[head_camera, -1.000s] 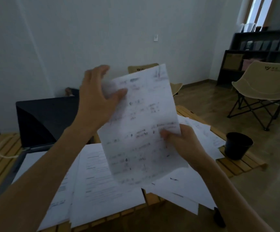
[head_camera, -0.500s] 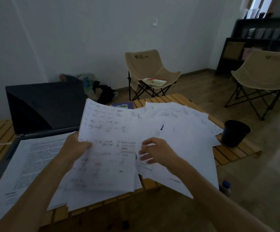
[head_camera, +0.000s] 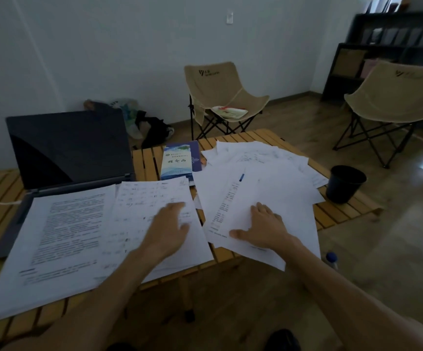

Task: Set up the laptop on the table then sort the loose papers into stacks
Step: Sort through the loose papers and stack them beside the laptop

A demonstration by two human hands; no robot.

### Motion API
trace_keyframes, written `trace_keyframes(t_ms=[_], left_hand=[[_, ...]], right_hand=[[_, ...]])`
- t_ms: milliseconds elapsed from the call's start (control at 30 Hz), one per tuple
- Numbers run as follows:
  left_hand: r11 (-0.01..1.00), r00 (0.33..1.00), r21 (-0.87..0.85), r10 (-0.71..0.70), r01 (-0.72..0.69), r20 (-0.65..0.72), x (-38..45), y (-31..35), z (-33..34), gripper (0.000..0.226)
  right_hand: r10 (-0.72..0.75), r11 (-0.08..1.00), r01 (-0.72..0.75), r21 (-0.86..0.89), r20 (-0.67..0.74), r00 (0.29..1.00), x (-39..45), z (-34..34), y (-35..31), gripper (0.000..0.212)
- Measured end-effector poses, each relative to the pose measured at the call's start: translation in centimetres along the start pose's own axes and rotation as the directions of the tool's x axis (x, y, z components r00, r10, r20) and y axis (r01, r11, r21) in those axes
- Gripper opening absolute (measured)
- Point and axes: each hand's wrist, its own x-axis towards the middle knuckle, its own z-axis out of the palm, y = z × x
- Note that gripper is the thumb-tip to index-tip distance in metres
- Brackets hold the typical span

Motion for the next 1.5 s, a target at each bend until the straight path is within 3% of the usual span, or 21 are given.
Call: trace_keyframes(t_ms=[67, 167, 467, 533, 633, 667, 733, 800, 867, 933, 1033, 1100, 1167, 1233, 1300, 1367, 1400, 1433, 1467, 1500], left_hand=[[0.99, 0.994, -0.124, 0.074, -0.065, 0.077, -0.2, 2.6, 1.7, 0.039], [0.971, 0.979, -0.238, 0.015, 0.035, 0.204, 0.8, 5.9, 3.5, 0.04], [0.945, 0.927, -0.131, -0.254, 0.298, 0.277, 2.9, 11.8, 5.5, 0.037], [0.879, 0.89, -0.261, -0.302, 0.398, 0.341, 3.0, 12.2, 5.6, 0.033], [0.698, 0.819, -0.457, -0.35, 0.552, 0.454, 3.0, 12.6, 6.0, 0.035], [0.714, 0.825, -0.443, -0.352, 0.542, 0.442, 3.0, 12.7, 6.2, 0.036], [0.881, 0.892, -0.251, -0.312, 0.401, 0.328, 2.9, 12.5, 6.5, 0.036], [0.919, 0.928, -0.205, -0.29, 0.338, 0.233, 2.8, 12.5, 6.8, 0.034], [0.839, 0.905, -0.362, -0.313, 0.406, 0.289, 2.9, 12.5, 6.8, 0.033], [0.683, 0.838, -0.492, -0.375, 0.539, 0.397, 3.1, 12.7, 6.1, 0.028], [0.569, 0.766, -0.517, -0.409, 0.639, 0.496, 3.5, 12.4, 5.2, 0.028], [0.616, 0.768, -0.483, -0.362, 0.622, 0.528, 3.2, 12.3, 5.5, 0.026], [0.778, 0.839, -0.393, -0.297, 0.49, 0.456, 3.1, 12.0, 6.0, 0.017], [0.958, 0.963, -0.211, -0.145, 0.195, 0.229, 3.4, 11.0, 5.2, 0.003], [1.0, 1.0, -0.017, 0.009, -0.009, 0.003, 4.5, 9.3, 2.7, 0.011], [0.987, 0.98, 0.021, 0.162, -0.161, -0.113, 5.3, 7.7, -1.4, 0.016], [0.972, 0.959, 0.047, 0.233, -0.229, -0.158, 5.5, 6.9, -3.8, 0.018], [0.961, 0.933, 0.041, 0.277, -0.275, -0.23, 5.8, 5.9, -6.1, 0.017], [0.951, 0.905, -0.036, 0.28, -0.307, -0.32, 5.9, 4.8, -8.2, 0.018], [0.931, 0.887, -0.168, 0.237, -0.323, -0.396, 5.8, 3.8, -10.0, 0.024]], right_hand=[[-0.002, 0.999, 0.003, 0.038, -0.021, 1.0, -0.1, 0.1, 0.2, 0.105], [-0.004, 0.998, 0.006, 0.067, -0.028, 1.0, -0.4, -0.1, 0.5, 0.101], [-0.068, 0.974, 0.051, 0.22, 0.07, 0.995, 0.4, -2.5, 3.3, 0.065], [-0.08, 0.97, 0.054, 0.237, 0.102, 0.992, 0.7, -2.9, 3.9, 0.067], [-0.097, 0.969, 0.066, 0.239, 0.119, 0.988, 1.1, -3.0, 4.4, 0.069], [-0.103, 0.967, 0.072, 0.243, 0.116, 0.988, 1.1, -3.0, 4.5, 0.068], [-0.111, 0.962, 0.077, 0.263, 0.116, 0.987, 1.2, -3.1, 4.7, 0.066], [-0.118, 0.955, 0.079, 0.285, 0.12, 0.986, 1.1, -3.2, 4.9, 0.065], [-0.118, 0.953, 0.078, 0.294, 0.119, 0.986, 1.2, -3.3, 5.1, 0.066], [-0.118, 0.953, 0.081, 0.292, 0.111, 0.987, 1.2, -3.3, 5.1, 0.066], [-0.12, 0.952, 0.085, 0.295, 0.102, 0.987, 1.4, -3.1, 4.8, 0.065], [-0.122, 0.949, 0.086, 0.302, 0.1, 0.987, 1.6, -3.0, 5.0, 0.064], [-0.128, 0.939, 0.096, 0.33, 0.078, 0.989, 1.6, -3.0, 5.4, 0.062], [-0.093, 0.902, 0.089, 0.423, -0.012, 0.996, 1.4, -3.1, 5.7, 0.056], [0.01, 0.852, 0.064, 0.519, -0.139, 0.99, 1.3, -3.7, 6.1, 0.051], [0.183, 0.761, 0.036, 0.648, -0.267, 0.946, 1.3, -4.6, 6.1, 0.039], [0.317, 0.611, 0.006, 0.792, -0.252, 0.914, 1.5, -5.0, 6.3, 0.031], [0.424, 0.327, -0.024, 0.945, -0.124, 0.897, 1.8, -5.5, 6.2, 0.025], [0.412, -0.021, -0.07, 0.997, 0.072, 0.908, 1.7, -6.0, 6.0, 0.029], [0.278, -0.293, -0.143, 0.945, 0.227, 0.933, 1.2, -6.5, 5.6, 0.042]])
